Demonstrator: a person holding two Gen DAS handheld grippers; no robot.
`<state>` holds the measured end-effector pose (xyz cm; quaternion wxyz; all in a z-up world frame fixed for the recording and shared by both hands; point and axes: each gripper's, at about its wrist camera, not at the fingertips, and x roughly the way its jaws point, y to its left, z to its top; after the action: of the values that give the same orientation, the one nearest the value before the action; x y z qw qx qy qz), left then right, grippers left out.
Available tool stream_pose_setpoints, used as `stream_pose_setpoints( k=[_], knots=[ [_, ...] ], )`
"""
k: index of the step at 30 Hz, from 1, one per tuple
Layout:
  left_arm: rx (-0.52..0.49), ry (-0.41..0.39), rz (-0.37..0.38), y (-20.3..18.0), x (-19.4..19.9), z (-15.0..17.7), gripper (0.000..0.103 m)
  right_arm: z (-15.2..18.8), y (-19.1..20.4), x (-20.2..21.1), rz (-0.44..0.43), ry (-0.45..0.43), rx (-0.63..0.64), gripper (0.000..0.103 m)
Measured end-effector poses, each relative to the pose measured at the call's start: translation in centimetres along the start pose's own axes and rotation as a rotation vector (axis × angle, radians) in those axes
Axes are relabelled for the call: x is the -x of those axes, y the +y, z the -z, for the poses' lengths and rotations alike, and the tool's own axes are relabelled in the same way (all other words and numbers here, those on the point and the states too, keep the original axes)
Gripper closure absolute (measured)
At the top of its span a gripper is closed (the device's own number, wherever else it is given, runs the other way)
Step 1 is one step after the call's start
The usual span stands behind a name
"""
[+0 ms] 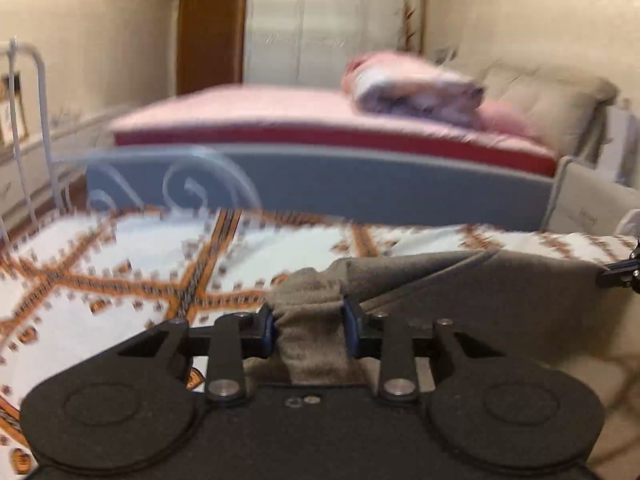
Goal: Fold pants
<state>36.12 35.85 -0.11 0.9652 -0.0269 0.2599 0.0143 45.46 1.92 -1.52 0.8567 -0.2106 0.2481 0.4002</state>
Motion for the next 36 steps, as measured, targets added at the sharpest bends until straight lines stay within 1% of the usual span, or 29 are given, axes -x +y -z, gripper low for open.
stream_pose_setpoints(
  k=[3,4,6,7,8,9,10,11,12,13,14,15,16,17,19,21,23,25,27,29,30,31,33,36],
  knots=[
    [-0.035,-0.065,0.021,-0.9,4.6,0.5,0.080,0.5,3.2,5.8,0.016,-0.049,0.048,0.099],
    [-0.054,-0.095,0.028,-1.4,6.7,1.1,0.080,0.8,4.3,7.4,0.022,-0.058,0.066,0.099],
    [-0.075,-0.133,0.039,-2.1,9.6,2.5,0.080,1.8,7.1,10.9,0.030,-0.075,0.092,0.099],
    [-0.099,-0.150,0.037,-2.5,11.0,3.6,0.071,2.5,8.4,12.3,0.033,-0.078,0.111,0.099],
    [-0.083,-0.147,0.024,-2.5,12.2,5.0,0.056,3.5,10.2,13.8,0.044,-0.080,0.138,0.099],
    [-0.041,-0.113,0.015,-2.3,13.1,6.7,0.048,4.8,11.8,15.1,0.055,-0.077,0.152,0.098],
    [-0.020,-0.082,0.000,-2.0,13.8,8.2,0.030,6.3,13.5,16.1,0.067,-0.070,0.155,0.097],
    [0.008,-0.044,-0.033,-1.8,14.6,10.0,0.022,7.8,14.9,17.0,0.078,-0.068,0.155,0.092],
    [0.068,-0.013,-0.033,-1.5,15.5,11.6,0.023,9.6,16.4,17.8,0.089,-0.060,0.158,0.080],
    [0.123,0.010,-0.035,-1.4,16.1,12.6,0.033,11.2,17.7,18.7,0.092,-0.054,0.159,0.071],
    [0.171,0.032,-0.053,-1.6,16.7,13.3,0.040,12.8,18.8,19.7,0.090,-0.055,0.144,0.060],
    [0.209,0.043,-0.066,-1.8,17.1,13.7,0.041,13.7,19.3,20.3,0.088,-0.057,0.118,0.060],
    [0.259,0.058,-0.079,-2.2,17.3,14.0,0.046,14.4,19.7,20.8,0.092,-0.057,0.093,0.060],
    [0.310,0.068,-0.086,-2.1,17.3,14.0,0.049,14.9,19.8,21.1,0.106,-0.061,0.067,0.060],
    [0.416,0.057,-0.079,-2.5,18.2,14.2,0.051,15.1,19.7,21.3,0.120,-0.067,-0.001,0.060],
    [0.508,0.044,-0.054,-2.5,19.4,14.3,0.052,14.9,19.0,21.4,0.136,-0.071,-0.084,0.060],
    [0.562,0.036,-0.046,-3.0,20.5,14.2,0.052,14.8,18.1,22.0,0.132,-0.089,-0.191,0.060],
    [0.589,0.034,-0.029,-3.4,20.7,14.3,0.052,14.8,17.1,21.9,0.137,-0.093,-0.286,0.060],
    [0.582,0.056,-0.007,-4.0,20.1,14.5,0.052,15.2,15.7,21.8,0.136,-0.091,-0.373,0.060],
    [0.569,0.095,-0.040,-4.2,18.9,14.6,0.052,15.6,14.1,21.6,0.120,-0.082,-0.478,0.060],
    [0.588,0.121,-0.070,-3.9,18.3,14.8,0.052,15.7,12.9,21.1,0.114,-0.076,-0.527,0.060],
    [0.612,0.132,-0.083,-3.6,17.8,15.1,0.052,15.9,12.4,20.8,0.116,-0.070,-0.559,0.060],
    [0.628,0.116,-0.082,-3.1,17.6,15.4,0.052,16.8,11.0,20.5,0.109,-0.059,-0.636,0.060],
    [0.607,0.111,-0.082,-2.8,17.1,15.3,0.053,17.8,8.9,19.7,0.102,-0.051,-0.745,0.060]
  ],
)
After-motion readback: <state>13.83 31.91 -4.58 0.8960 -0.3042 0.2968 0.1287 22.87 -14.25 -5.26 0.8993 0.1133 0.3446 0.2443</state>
